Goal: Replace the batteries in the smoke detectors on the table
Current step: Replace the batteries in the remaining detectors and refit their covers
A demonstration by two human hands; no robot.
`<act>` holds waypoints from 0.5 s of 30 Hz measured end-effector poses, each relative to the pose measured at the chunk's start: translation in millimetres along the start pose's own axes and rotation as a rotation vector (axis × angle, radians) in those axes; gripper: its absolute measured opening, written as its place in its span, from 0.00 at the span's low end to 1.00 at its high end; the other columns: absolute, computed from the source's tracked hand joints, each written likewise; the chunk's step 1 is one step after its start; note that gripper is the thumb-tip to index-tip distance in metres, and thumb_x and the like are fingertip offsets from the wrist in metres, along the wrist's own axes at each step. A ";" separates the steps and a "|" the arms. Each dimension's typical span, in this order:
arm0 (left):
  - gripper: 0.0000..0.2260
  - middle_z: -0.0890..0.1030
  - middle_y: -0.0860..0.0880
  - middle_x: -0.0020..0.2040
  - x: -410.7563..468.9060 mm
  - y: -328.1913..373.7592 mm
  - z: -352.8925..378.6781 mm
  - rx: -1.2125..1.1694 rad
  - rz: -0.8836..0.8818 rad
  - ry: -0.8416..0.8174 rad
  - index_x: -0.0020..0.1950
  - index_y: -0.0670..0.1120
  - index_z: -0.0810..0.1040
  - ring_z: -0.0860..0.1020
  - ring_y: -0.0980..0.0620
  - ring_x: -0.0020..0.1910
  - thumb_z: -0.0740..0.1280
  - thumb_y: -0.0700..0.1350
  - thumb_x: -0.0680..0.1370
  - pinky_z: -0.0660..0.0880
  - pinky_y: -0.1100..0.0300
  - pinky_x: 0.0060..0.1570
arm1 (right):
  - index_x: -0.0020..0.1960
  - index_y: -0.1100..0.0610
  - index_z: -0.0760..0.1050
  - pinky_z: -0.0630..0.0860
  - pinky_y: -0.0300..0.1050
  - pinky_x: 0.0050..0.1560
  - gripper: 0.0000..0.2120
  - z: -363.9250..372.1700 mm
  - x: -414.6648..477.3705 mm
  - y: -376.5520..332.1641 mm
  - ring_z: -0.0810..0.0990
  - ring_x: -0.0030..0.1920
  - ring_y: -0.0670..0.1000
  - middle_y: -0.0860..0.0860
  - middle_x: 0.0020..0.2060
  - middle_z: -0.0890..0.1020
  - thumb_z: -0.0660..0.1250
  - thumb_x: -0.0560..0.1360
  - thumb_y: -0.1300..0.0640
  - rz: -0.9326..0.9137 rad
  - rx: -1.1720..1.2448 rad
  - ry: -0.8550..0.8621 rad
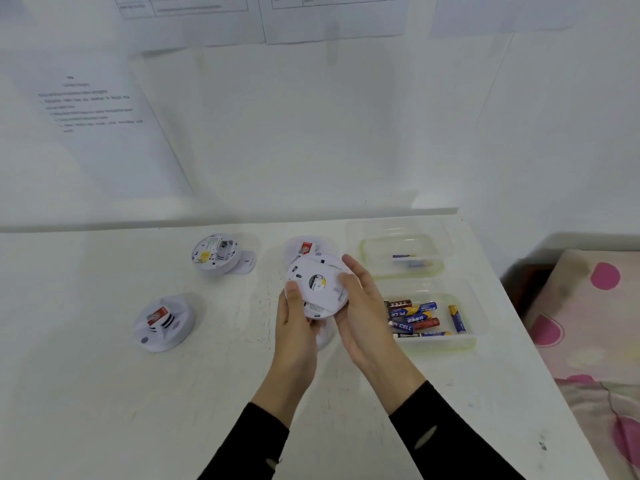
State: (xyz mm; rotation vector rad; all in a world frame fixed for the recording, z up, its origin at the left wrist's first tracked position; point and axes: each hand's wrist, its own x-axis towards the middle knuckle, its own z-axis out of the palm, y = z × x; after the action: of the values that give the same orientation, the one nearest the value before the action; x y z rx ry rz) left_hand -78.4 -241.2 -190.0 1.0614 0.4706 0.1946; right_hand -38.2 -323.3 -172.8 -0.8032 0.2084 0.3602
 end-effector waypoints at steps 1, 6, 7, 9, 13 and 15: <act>0.18 0.82 0.48 0.61 -0.8 5.2 -6.5 0.027 0.006 -0.014 0.68 0.49 0.74 0.81 0.49 0.60 0.54 0.55 0.84 0.78 0.53 0.56 | 0.65 0.57 0.72 0.82 0.47 0.43 0.15 4.1 -1.3 4.3 0.85 0.47 0.53 0.55 0.49 0.85 0.60 0.80 0.65 0.005 0.003 -0.020; 0.20 0.83 0.49 0.59 9.0 49.3 -66.2 0.236 -0.111 -0.163 0.66 0.53 0.74 0.83 0.49 0.53 0.52 0.60 0.82 0.79 0.55 0.50 | 0.64 0.50 0.74 0.77 0.48 0.59 0.15 22.1 1.7 16.1 0.79 0.61 0.50 0.50 0.60 0.80 0.60 0.81 0.61 -0.090 -0.409 -0.186; 0.23 0.84 0.47 0.57 13.0 61.6 -79.5 0.254 -0.189 -0.174 0.65 0.53 0.76 0.83 0.48 0.49 0.52 0.63 0.81 0.80 0.56 0.48 | 0.65 0.48 0.74 0.77 0.43 0.58 0.15 26.6 2.1 17.7 0.78 0.62 0.46 0.47 0.61 0.79 0.61 0.81 0.60 -0.136 -0.546 -0.260; 0.26 0.84 0.45 0.55 22.0 87.7 -105.4 0.270 -0.319 -0.161 0.62 0.52 0.78 0.82 0.46 0.47 0.50 0.66 0.79 0.81 0.56 0.45 | 0.67 0.45 0.71 0.75 0.37 0.58 0.16 39.6 0.2 23.6 0.75 0.63 0.42 0.42 0.63 0.77 0.62 0.81 0.59 -0.211 -0.780 -0.431; 0.19 0.83 0.42 0.59 48.1 126.9 -154.9 0.271 -0.332 -0.121 0.64 0.45 0.79 0.82 0.46 0.56 0.59 0.56 0.82 0.82 0.58 0.47 | 0.69 0.55 0.69 0.65 0.34 0.66 0.22 73.0 0.0 50.9 0.70 0.68 0.41 0.43 0.66 0.75 0.65 0.77 0.67 -0.485 -1.107 -0.730; 0.15 0.82 0.44 0.60 65.2 140.3 -178.9 0.274 -0.265 -0.076 0.67 0.43 0.76 0.83 0.50 0.50 0.61 0.47 0.83 0.81 0.60 0.40 | 0.67 0.57 0.72 0.61 0.34 0.68 0.24 86.0 7.8 71.7 0.68 0.70 0.41 0.44 0.68 0.74 0.65 0.73 0.71 -0.599 -1.203 -0.804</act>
State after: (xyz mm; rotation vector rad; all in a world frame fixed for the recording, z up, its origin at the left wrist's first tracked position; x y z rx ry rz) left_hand -93.4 -7.5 -157.2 1.2560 0.5747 -0.1494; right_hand -55.1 -212.6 -164.5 -1.7493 -1.0918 0.1830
